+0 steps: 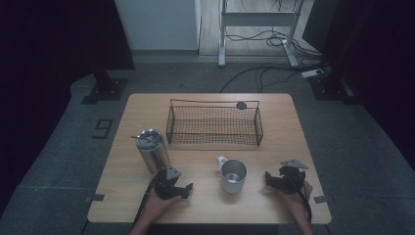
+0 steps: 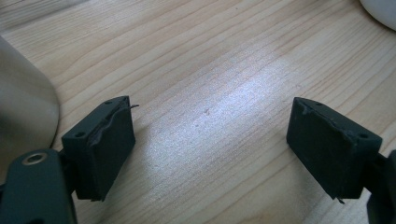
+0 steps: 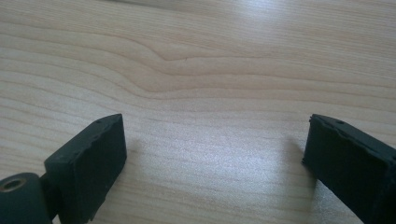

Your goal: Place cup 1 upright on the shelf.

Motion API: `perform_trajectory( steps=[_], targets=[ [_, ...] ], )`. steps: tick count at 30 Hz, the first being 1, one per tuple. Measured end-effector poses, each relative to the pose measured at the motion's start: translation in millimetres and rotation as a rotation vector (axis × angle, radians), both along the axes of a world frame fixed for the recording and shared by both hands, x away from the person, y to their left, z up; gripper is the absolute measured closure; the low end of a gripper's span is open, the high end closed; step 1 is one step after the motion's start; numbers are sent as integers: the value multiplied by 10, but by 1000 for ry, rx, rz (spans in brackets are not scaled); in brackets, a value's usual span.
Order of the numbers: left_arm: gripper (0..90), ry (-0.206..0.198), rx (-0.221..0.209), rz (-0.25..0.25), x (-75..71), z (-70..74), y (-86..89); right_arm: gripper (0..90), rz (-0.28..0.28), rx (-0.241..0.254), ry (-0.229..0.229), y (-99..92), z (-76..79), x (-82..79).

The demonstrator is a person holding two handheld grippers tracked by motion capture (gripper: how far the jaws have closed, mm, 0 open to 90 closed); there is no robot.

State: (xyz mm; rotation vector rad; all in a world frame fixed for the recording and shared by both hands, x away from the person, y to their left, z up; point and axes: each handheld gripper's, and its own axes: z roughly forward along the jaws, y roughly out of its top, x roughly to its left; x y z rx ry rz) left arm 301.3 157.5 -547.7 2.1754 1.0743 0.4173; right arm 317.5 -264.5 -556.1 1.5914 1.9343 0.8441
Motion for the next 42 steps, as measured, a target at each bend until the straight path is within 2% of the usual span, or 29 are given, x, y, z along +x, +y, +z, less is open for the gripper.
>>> perform_trajectory(
  steps=[11,24,27,29,31,35,36,37,42],
  targets=[
    [150,0,1,-3,5,0,0,59,3,0,1,1,1,2],
    [151,1,-1,-13,-4,1,15,93,3,3,-7,9,5,-69],
    [145,2,-5,-2,-14,3,29,94,7,3,-8,4,5,-77],
    [145,-21,-19,7,-30,17,51,94,7,3,-8,4,5,-77],
    [147,-22,-22,5,-34,33,56,93,9,5,-8,2,4,-74],
    [145,-43,-42,-21,-71,119,68,92,13,5,-9,-3,4,-69],
    [141,-63,-65,-49,-103,186,88,92,14,6,-9,-5,4,-66],
    [138,-63,-65,-49,-103,186,88,92,14,6,-9,-5,4,-66],
    [137,-91,-130,-60,-161,393,192,93,13,6,-9,-5,4,-66]
  ],
)
